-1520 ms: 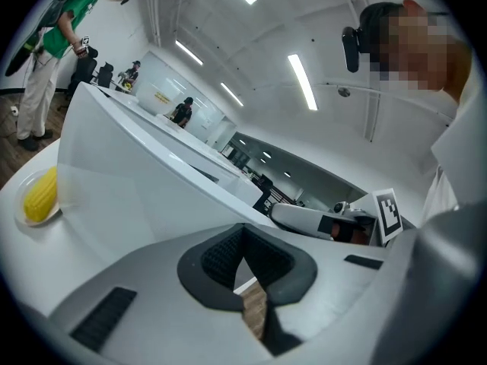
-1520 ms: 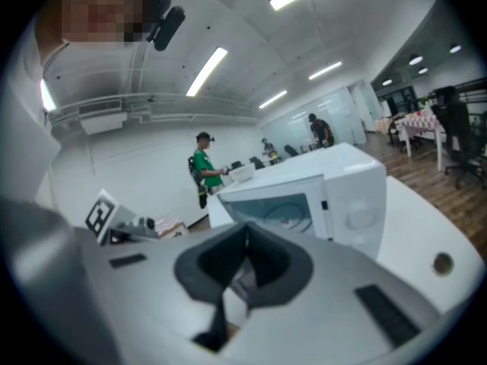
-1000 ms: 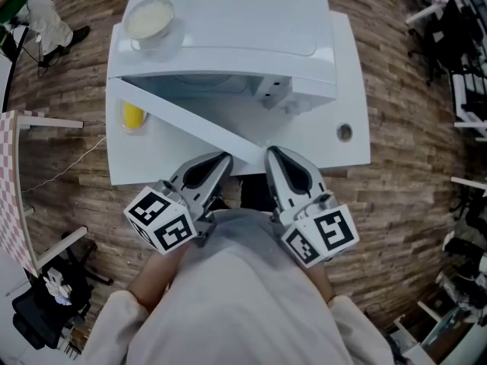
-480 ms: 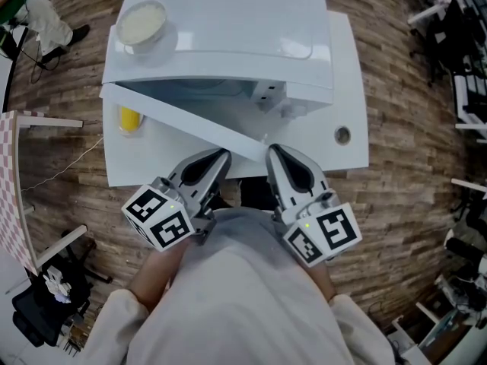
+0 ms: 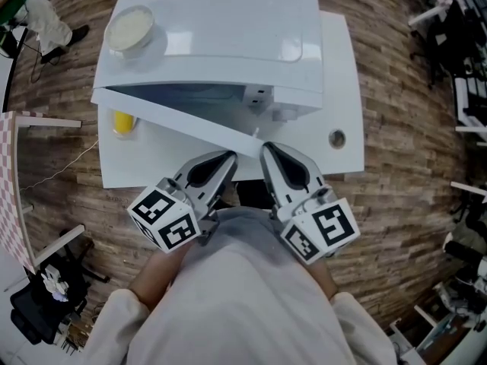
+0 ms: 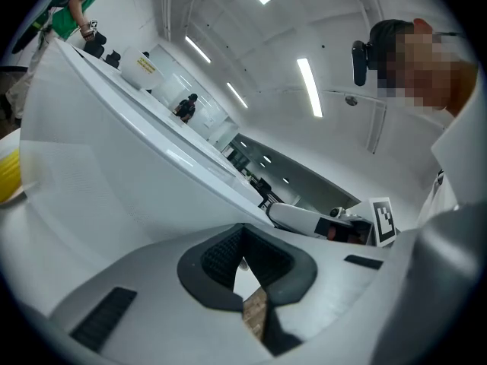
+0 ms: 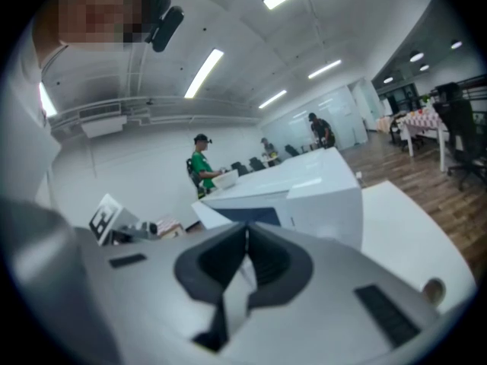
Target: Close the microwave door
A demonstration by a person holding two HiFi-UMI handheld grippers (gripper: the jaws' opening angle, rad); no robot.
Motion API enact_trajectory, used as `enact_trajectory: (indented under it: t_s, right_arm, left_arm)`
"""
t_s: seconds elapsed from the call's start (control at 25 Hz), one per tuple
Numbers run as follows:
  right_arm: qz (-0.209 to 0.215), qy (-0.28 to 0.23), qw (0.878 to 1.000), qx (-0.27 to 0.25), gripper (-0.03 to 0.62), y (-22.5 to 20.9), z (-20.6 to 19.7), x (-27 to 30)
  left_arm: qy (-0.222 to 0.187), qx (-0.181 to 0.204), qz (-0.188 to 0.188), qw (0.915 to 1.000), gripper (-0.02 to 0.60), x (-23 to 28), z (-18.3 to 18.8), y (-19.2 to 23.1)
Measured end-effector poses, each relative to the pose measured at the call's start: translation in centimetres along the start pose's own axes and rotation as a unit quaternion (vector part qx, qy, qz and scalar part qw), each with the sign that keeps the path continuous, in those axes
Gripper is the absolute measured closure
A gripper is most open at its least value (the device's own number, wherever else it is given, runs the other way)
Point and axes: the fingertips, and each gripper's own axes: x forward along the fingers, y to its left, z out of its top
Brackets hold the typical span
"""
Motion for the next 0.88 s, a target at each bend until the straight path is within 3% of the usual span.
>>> enact_trajectory:
  t_s: [0.6, 0.88]
  right_arm:
    - [0.054, 0.018, 0.998, -0.028, 0.571, -2.4, 0.6, -0.4]
    - [0.083, 0.014, 0.996, -0.043, 0.571, -3.1, 1.0, -0.8]
  left_arm:
    - [-0.017, 0.011, 0.036, 0.9992, 0.568, 3.0, -0.2, -0.8]
    - [-0.035, 0.014, 0.070, 0.9968, 0.568, 3.9, -0.2, -0.7]
